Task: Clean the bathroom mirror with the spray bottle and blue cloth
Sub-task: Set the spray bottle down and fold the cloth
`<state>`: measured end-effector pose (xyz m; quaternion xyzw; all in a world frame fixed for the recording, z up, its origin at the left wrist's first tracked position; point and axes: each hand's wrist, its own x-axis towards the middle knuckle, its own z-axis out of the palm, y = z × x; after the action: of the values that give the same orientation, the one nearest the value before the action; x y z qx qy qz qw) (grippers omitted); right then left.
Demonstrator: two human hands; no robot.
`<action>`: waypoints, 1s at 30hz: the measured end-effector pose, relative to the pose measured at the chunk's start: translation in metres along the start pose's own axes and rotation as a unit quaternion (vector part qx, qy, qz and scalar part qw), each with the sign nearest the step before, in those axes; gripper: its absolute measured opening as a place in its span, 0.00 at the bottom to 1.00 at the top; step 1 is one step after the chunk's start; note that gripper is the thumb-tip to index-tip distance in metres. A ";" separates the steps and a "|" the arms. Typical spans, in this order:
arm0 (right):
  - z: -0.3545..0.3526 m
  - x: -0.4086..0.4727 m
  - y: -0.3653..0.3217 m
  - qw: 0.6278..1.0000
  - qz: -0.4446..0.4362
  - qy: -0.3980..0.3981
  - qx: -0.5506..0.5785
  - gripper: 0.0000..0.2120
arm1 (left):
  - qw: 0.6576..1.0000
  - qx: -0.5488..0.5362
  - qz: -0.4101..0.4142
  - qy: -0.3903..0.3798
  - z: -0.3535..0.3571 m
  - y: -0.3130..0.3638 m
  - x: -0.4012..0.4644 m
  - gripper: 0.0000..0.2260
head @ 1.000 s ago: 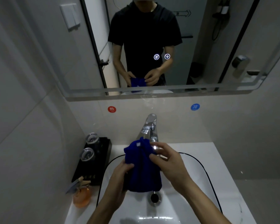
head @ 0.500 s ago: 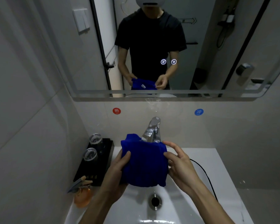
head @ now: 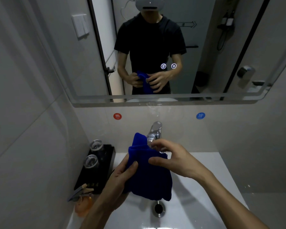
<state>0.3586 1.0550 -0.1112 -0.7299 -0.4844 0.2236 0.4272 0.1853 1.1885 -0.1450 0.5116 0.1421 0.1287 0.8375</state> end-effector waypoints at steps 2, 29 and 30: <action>-0.003 0.003 -0.001 1.000 -0.008 -0.011 -0.012 0.16 | 1.000 -0.004 0.009 -0.004 -0.001 0.000 -0.002 0.24; 0.003 -0.003 0.028 0.823 0.210 -0.043 0.525 0.28 | 0.994 -0.093 0.034 -0.049 0.022 0.031 0.024 0.28; 0.007 -0.011 0.033 0.772 0.225 -0.095 0.587 0.31 | 0.993 -0.094 0.039 -0.052 0.023 0.036 0.027 0.29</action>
<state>0.3659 1.0420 -0.1435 -0.4007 -0.1186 0.6223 0.6620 0.2160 1.1951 -0.1055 0.4415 0.0655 0.1469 0.8828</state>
